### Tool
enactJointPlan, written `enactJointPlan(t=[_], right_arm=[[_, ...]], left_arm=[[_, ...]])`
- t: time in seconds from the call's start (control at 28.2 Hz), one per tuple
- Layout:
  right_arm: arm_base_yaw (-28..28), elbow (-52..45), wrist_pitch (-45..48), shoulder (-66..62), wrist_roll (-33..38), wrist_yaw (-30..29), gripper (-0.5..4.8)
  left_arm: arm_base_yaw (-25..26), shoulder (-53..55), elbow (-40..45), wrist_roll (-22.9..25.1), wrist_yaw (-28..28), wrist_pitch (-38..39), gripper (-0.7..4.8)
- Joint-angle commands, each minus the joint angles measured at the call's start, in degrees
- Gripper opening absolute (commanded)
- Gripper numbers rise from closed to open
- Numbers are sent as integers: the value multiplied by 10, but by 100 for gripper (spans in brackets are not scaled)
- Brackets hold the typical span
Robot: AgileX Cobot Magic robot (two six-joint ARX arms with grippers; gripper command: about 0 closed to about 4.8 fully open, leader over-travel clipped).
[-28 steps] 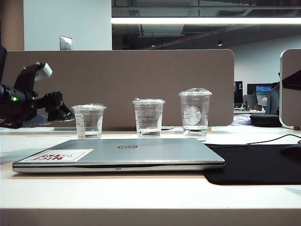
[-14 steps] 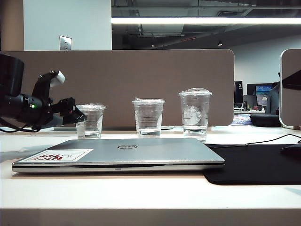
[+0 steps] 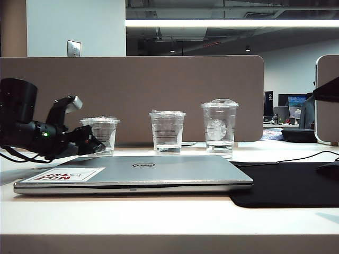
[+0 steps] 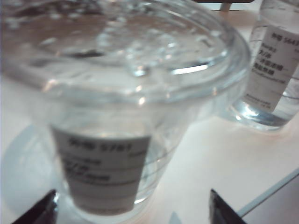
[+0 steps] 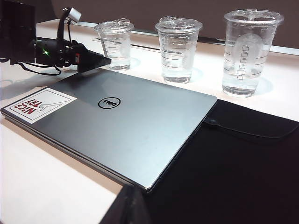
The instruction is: Pick up the coffee cup on the left and place it on the left side of the laptop.
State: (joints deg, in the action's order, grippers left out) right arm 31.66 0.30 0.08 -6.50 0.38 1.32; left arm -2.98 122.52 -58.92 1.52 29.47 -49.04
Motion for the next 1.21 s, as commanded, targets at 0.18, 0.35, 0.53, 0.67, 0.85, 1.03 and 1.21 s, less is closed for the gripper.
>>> enactJointPlan(t=[0.18,0.35,0.53,0.67,0.85,1.03,1.21], right_arm=[[1,-2,10,0,0,0,-4],[1,-2,10,0,0,0,-4],[1,-2,10,0,0,0,-4],[1,-2,10,0,0,0,-4],[1,-2,10,0,0,0,-4],[0,-2,10,0,0,0,-4],[1,-2,10,0,0,0,-4]], left_arm=[[-7,39,-46,2,5,-8,409],[-7,57,-51,15,-1,-8,409],[-7,66,-56,15,-14,-12,408],[-7,67,-57,16,-42,-14,408],[-18,69,-64,16,-49,-8,408],[-28,83,-108,15,-51,25,408],[-28,86,-124,16,-69,53,402]])
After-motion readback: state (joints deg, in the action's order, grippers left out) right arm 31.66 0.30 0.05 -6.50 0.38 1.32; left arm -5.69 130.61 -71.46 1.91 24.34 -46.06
